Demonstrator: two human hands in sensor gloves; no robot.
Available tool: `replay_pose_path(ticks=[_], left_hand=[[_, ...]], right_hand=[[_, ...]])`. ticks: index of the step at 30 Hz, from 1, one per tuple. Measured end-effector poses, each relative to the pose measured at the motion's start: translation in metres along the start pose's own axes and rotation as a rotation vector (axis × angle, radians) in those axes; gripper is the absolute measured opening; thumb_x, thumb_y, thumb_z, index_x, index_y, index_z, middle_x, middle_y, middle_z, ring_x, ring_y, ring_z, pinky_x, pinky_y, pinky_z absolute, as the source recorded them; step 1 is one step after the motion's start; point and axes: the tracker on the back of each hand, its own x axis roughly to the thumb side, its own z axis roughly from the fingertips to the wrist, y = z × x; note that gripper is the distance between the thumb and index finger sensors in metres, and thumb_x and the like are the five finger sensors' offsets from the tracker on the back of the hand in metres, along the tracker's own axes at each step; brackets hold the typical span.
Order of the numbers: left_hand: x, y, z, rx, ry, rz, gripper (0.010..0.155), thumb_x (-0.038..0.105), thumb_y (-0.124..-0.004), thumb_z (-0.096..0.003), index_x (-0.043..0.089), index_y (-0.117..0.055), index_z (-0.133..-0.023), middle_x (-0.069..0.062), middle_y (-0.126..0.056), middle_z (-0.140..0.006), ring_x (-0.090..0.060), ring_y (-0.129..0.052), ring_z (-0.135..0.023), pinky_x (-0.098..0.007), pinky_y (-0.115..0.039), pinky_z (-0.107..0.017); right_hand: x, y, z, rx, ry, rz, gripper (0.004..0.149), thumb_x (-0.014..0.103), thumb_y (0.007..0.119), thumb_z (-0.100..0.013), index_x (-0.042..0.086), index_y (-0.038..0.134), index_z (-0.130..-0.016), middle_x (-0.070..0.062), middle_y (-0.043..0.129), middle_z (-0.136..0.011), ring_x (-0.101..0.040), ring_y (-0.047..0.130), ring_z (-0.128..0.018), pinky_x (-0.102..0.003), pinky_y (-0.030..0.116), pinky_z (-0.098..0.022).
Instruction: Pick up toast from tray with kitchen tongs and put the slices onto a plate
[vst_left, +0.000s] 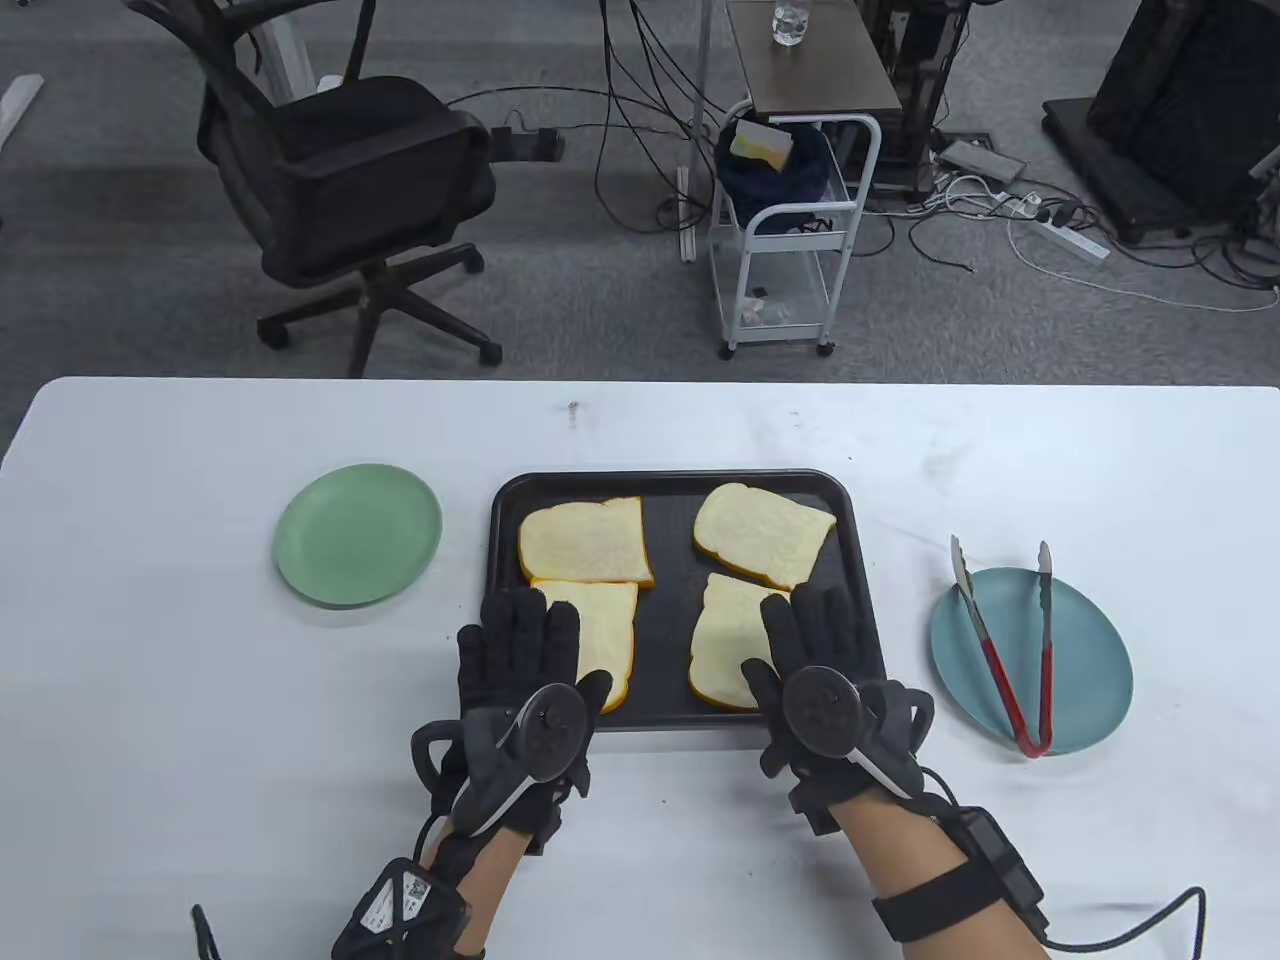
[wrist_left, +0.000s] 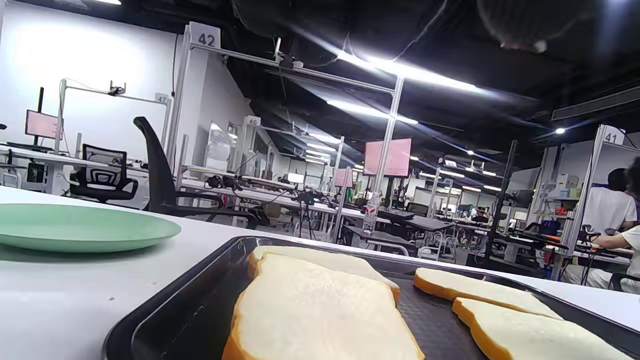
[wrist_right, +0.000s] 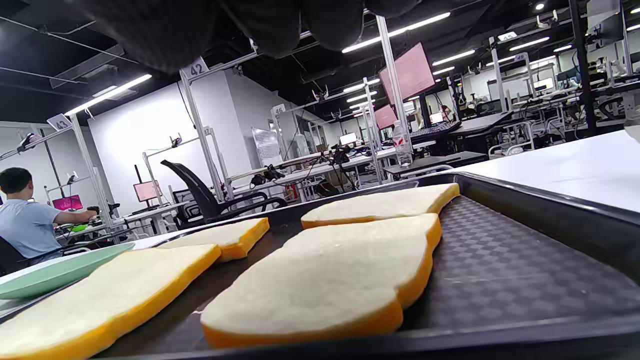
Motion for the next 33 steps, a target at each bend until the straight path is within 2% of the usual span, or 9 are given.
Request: replay_pose_path(ticks=[11, 16, 22, 28, 33], left_hand=[[-0.001, 0.0, 0.001, -0.008, 0.009, 0.009, 0.07, 0.063, -0.059, -0.0417, 0.033, -0.054, -0.104, -0.001, -0.048, -0.121, -0.031, -0.041, -0.114, -0.052, -0.039, -0.08], [-0.001, 0.001, 0.001, -0.015, 0.011, 0.009, 0.07, 0.063, -0.059, -0.0416, 0.033, -0.054, -0.104, -0.001, -0.049, -0.12, -0.031, -0.041, -0.114, -0.052, -0.039, -0.08], [-0.002, 0.002, 0.001, -0.019, 0.017, 0.013, 0.07, 0.063, -0.06, -0.0416, 0.032, -0.054, -0.104, -0.001, -0.049, -0.12, -0.031, -0.041, -0.113, -0.052, -0.039, -0.08], [-0.003, 0.001, 0.0, -0.023, 0.018, 0.026, 0.07, 0.063, -0.06, -0.0415, 0.032, -0.054, -0.104, -0.001, -0.049, -0.12, -0.031, -0.041, -0.114, -0.052, -0.039, -0.08], [-0.004, 0.001, 0.0, -0.025, 0.028, 0.029, 0.07, 0.063, -0.06, -0.0414, 0.032, -0.054, -0.104, -0.001, -0.049, -0.12, -0.031, -0.042, -0.113, -0.052, -0.039, -0.08]], right_hand=[[-0.003, -0.002, 0.0, -0.013, 0.016, -0.002, 0.065, 0.052, 0.062, -0.051, 0.024, 0.049, -0.109, -0.014, 0.043, -0.116, -0.044, 0.037, -0.104, -0.062, 0.043, -0.068], [-0.016, -0.01, -0.002, -0.044, 0.063, 0.0, 0.065, 0.052, 0.062, -0.051, 0.025, 0.049, -0.109, -0.014, 0.042, -0.116, -0.044, 0.037, -0.104, -0.061, 0.042, -0.068], [-0.05, -0.027, -0.007, -0.092, 0.194, 0.001, 0.066, 0.053, 0.064, -0.051, 0.025, 0.049, -0.109, -0.015, 0.041, -0.117, -0.044, 0.035, -0.104, -0.062, 0.041, -0.069], [-0.099, -0.044, -0.009, -0.137, 0.379, 0.05, 0.067, 0.054, 0.065, -0.051, 0.026, 0.049, -0.109, -0.014, 0.04, -0.117, -0.044, 0.034, -0.105, -0.062, 0.04, -0.069], [-0.135, -0.05, -0.007, -0.136, 0.518, 0.064, 0.071, 0.057, 0.068, -0.05, 0.027, 0.047, -0.11, -0.016, 0.038, -0.118, -0.045, 0.032, -0.105, -0.065, 0.04, -0.069]])
